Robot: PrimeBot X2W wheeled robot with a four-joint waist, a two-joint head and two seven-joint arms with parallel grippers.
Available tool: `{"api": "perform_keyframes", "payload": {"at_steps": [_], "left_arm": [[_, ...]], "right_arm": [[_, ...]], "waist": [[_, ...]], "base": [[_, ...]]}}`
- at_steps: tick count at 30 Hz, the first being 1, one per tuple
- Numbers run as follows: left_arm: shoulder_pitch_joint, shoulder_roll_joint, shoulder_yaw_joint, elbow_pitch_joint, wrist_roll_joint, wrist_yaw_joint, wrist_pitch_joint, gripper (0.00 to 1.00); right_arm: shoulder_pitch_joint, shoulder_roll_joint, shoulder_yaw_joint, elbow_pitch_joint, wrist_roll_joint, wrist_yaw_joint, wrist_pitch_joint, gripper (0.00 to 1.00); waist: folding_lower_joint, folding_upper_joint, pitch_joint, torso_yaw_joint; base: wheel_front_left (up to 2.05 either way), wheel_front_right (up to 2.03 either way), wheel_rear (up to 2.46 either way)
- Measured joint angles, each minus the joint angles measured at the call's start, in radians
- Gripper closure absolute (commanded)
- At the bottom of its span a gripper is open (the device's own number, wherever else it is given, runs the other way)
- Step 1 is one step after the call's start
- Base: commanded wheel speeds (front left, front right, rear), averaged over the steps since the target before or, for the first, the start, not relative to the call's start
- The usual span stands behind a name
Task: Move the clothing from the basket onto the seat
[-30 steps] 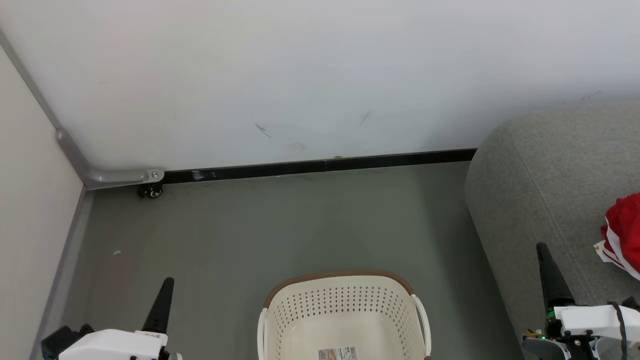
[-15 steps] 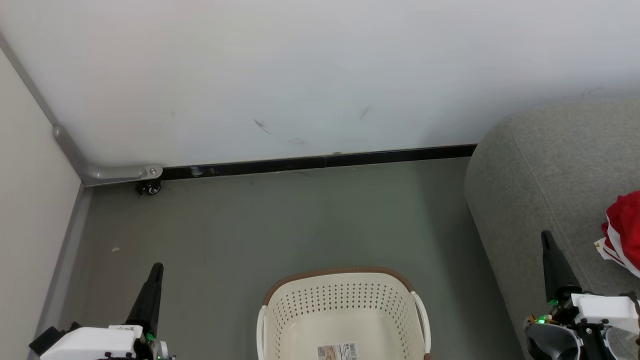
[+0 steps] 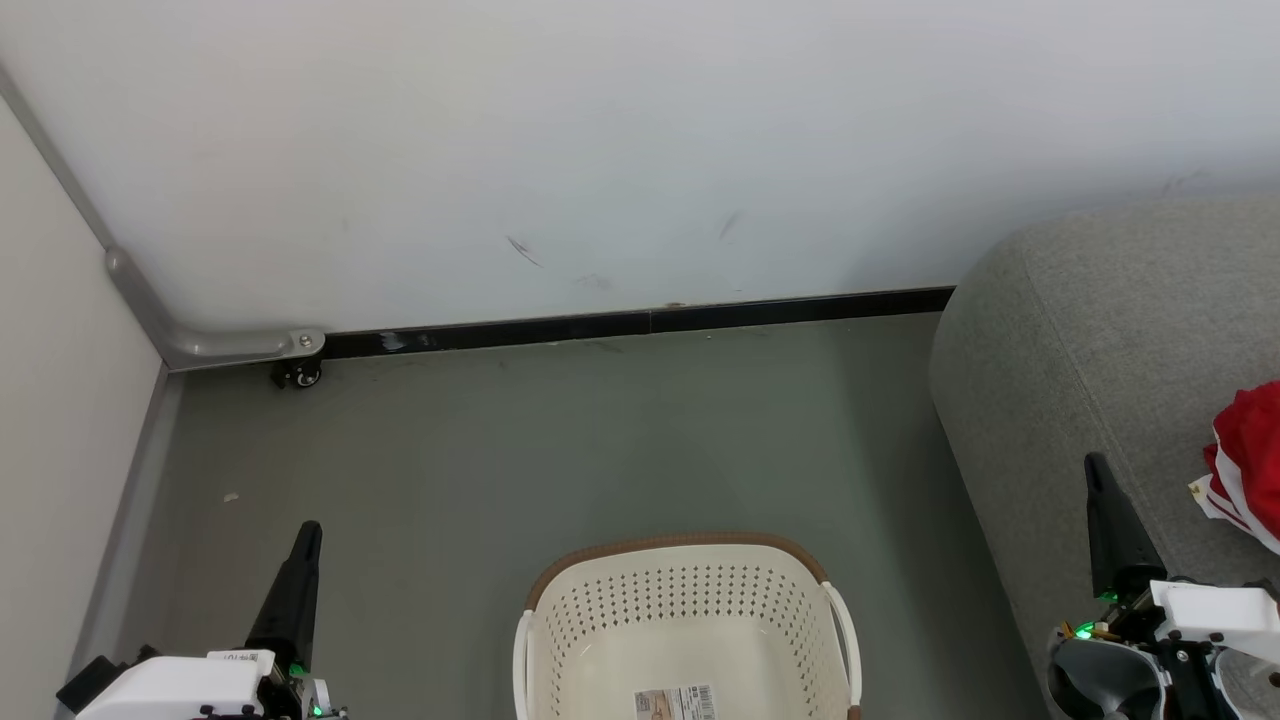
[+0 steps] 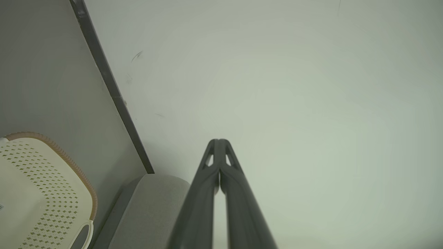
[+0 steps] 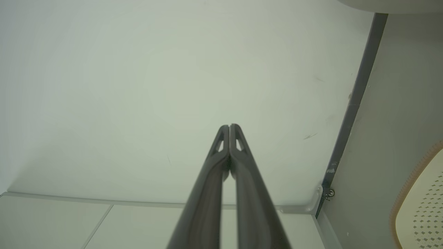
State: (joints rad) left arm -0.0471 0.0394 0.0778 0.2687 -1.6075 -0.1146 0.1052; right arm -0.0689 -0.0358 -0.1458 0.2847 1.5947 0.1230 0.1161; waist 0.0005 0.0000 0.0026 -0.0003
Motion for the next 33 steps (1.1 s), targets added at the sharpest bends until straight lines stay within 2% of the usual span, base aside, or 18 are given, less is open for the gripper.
{"api": "perform_keyframes", "payload": {"at_steps": [33], "left_arm": [[-0.012,0.0,0.001,0.008,0.0,-0.001,0.0,1.0]], "right_arm": [[0.0,0.0,0.002,-0.004,0.0,0.0,0.0,1.0]], "waist": [[-0.0002,0.0,0.0,0.0]], "base": [[0.0,0.0,0.0]]}}
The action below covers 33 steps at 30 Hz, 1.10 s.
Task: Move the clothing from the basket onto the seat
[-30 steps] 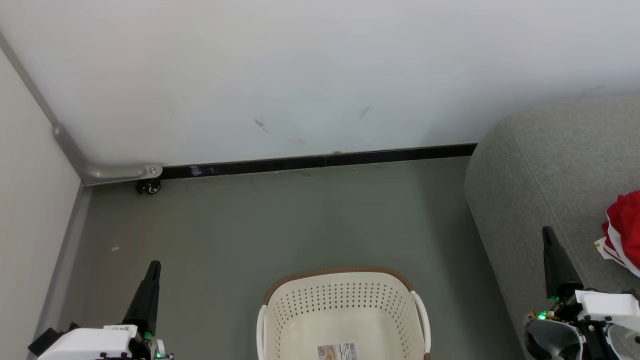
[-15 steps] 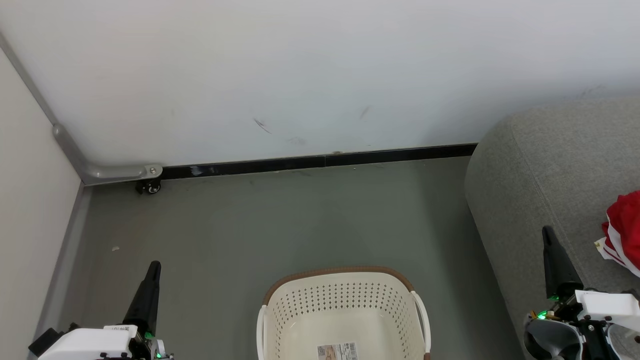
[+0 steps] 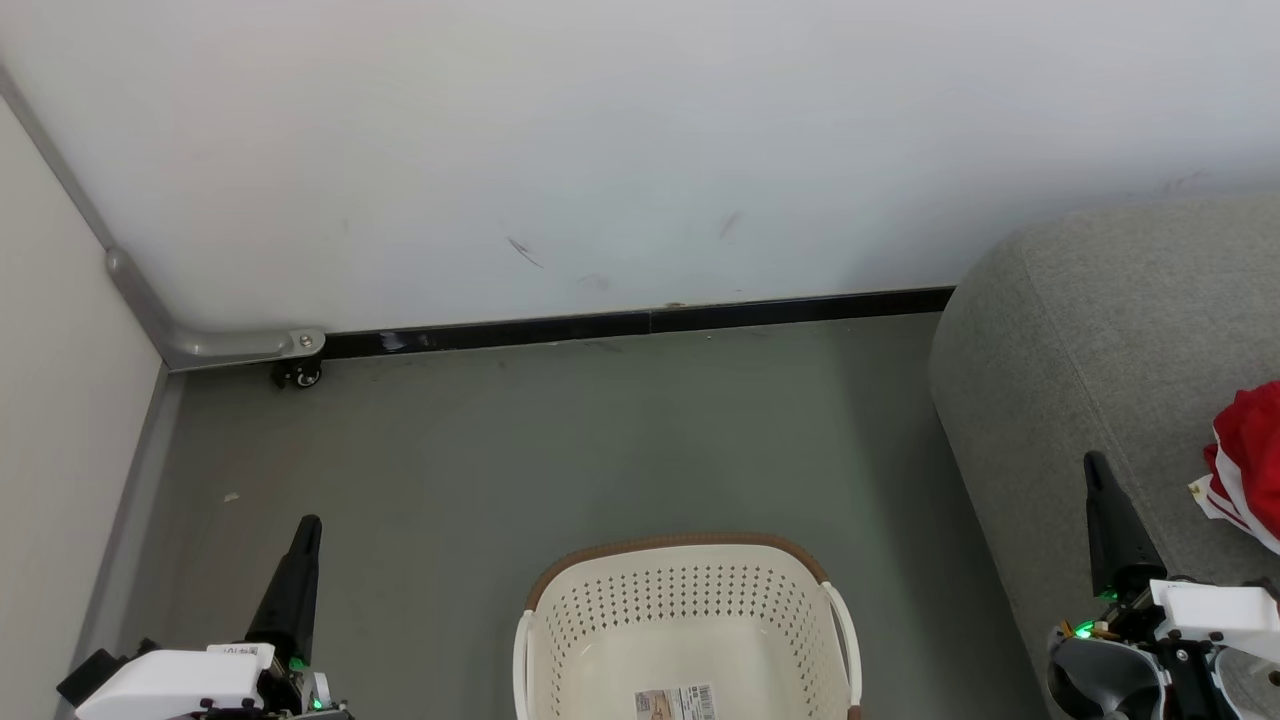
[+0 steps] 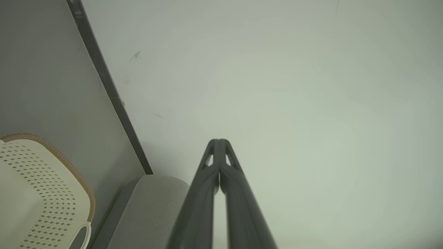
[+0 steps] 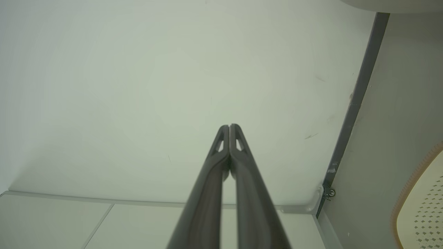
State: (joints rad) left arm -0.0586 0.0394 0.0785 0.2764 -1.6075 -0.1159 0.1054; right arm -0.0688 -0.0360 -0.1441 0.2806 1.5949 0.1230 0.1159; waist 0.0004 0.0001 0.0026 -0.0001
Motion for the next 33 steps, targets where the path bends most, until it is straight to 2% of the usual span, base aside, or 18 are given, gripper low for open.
{"api": "perform_keyframes", "payload": {"at_steps": [33], "left_arm": [[-0.003,0.0,0.001,0.004,0.0,0.0,0.0,1.0]], "right_arm": [[0.0,0.0,0.002,-0.001,0.001,0.0,0.0,1.0]], "waist": [[-0.0001,0.0,0.0,0.0]], "base": [[0.0,0.0,0.0]]}}
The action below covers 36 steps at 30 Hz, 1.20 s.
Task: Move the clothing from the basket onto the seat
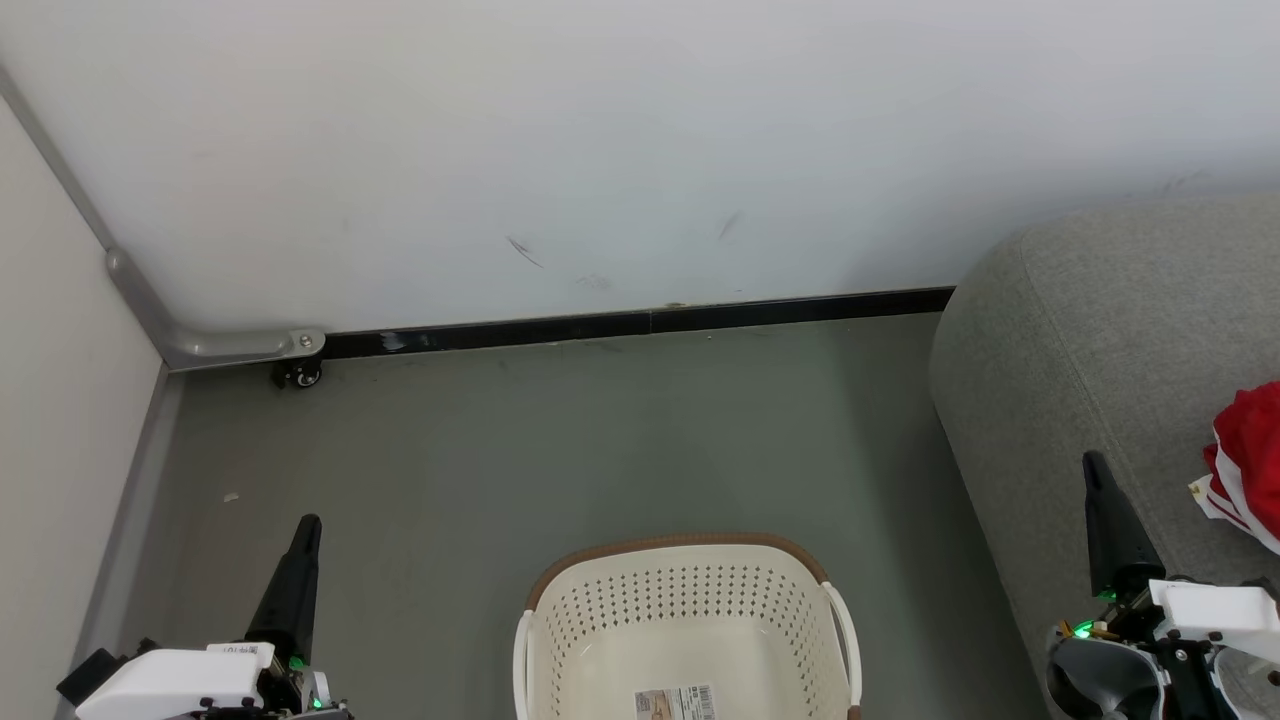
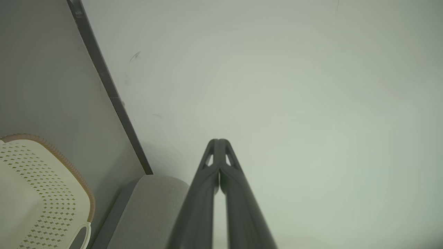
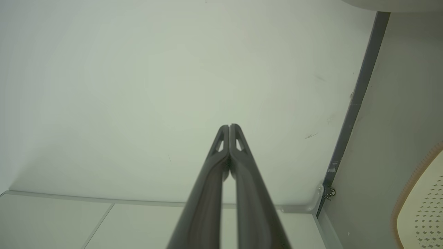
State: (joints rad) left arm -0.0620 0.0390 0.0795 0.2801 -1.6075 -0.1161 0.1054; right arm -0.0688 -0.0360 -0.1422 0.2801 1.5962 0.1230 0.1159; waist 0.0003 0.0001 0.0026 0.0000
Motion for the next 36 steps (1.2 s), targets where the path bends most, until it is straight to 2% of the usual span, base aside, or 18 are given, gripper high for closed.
{"api": "perform_keyframes", "payload": {"at_steps": [36], "left_arm": [[0.0,0.0,0.001,0.004,0.0,-0.007,0.0,1.0]], "right_arm": [[0.0,0.0,0.001,0.0,0.0,0.0,0.0,1.0]], "waist": [[-0.0001,-0.0001,0.0,0.0]], "base": [[0.0,0.0,0.0]]}}
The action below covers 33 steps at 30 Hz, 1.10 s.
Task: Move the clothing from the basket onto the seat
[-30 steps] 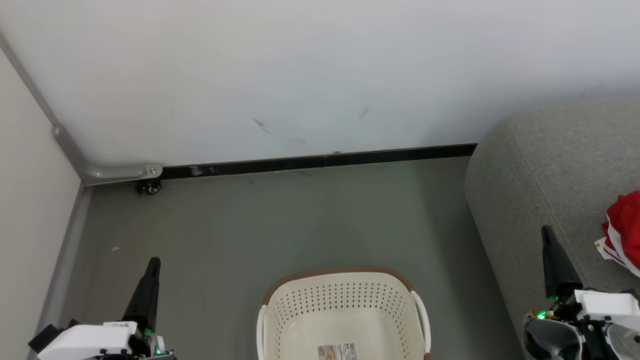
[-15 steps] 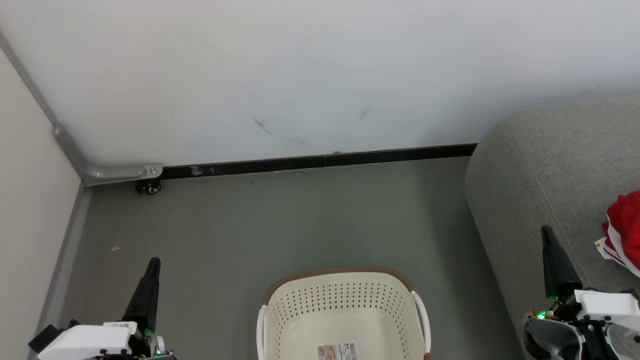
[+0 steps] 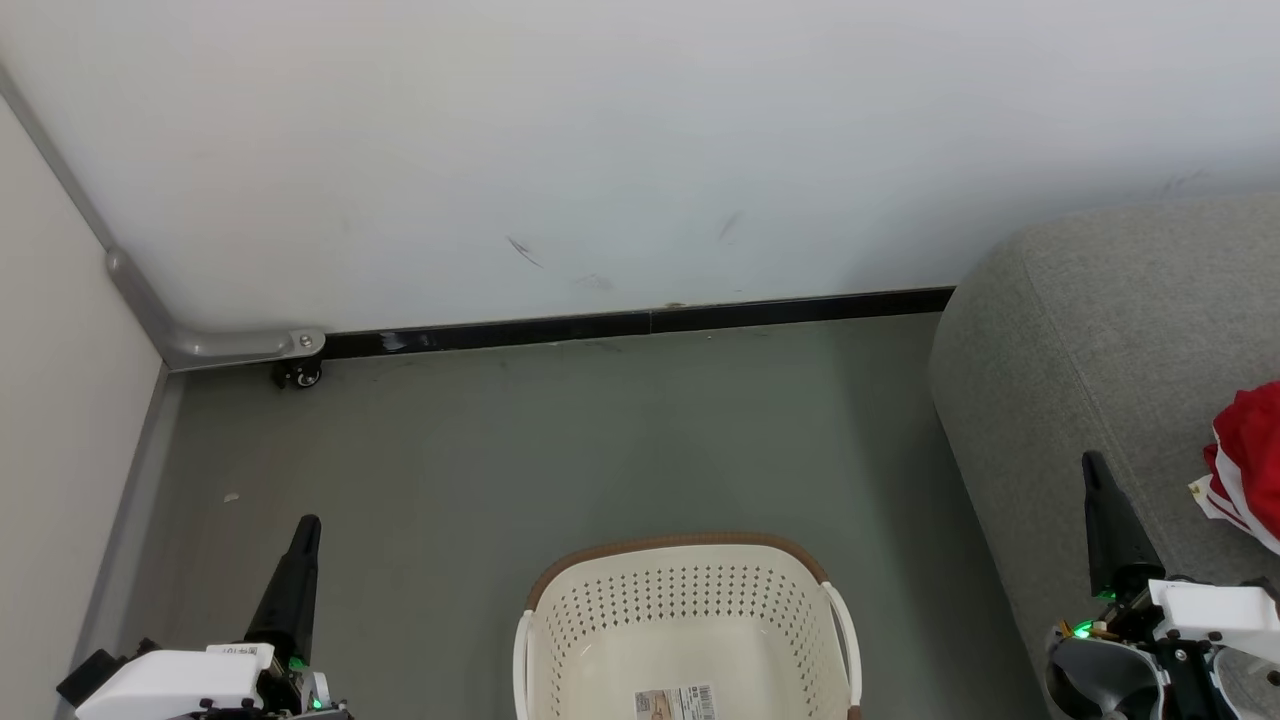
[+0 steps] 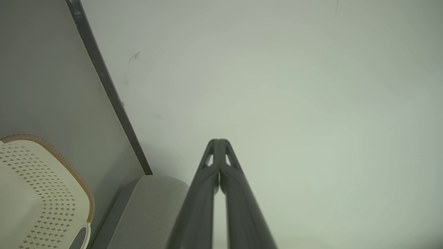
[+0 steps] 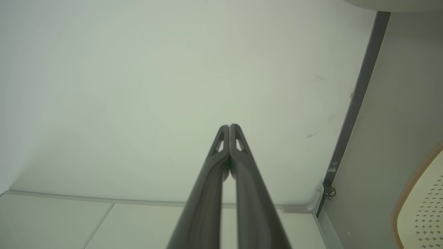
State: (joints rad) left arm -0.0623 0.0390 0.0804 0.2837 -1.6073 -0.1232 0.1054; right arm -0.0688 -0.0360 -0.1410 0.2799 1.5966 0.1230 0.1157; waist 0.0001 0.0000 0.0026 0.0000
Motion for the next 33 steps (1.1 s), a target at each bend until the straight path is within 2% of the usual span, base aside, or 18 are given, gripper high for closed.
{"api": "perform_keyframes", "payload": {"at_steps": [33], "left_arm": [[0.0,0.0,0.001,0.0,0.0,0.0,0.0,1.0]], "right_arm": [[0.0,0.0,0.0,0.0,0.001,0.0,0.0,1.0]], "waist": [[0.0,0.0,0.0,0.0]], "base": [[0.0,0.0,0.0]]}}
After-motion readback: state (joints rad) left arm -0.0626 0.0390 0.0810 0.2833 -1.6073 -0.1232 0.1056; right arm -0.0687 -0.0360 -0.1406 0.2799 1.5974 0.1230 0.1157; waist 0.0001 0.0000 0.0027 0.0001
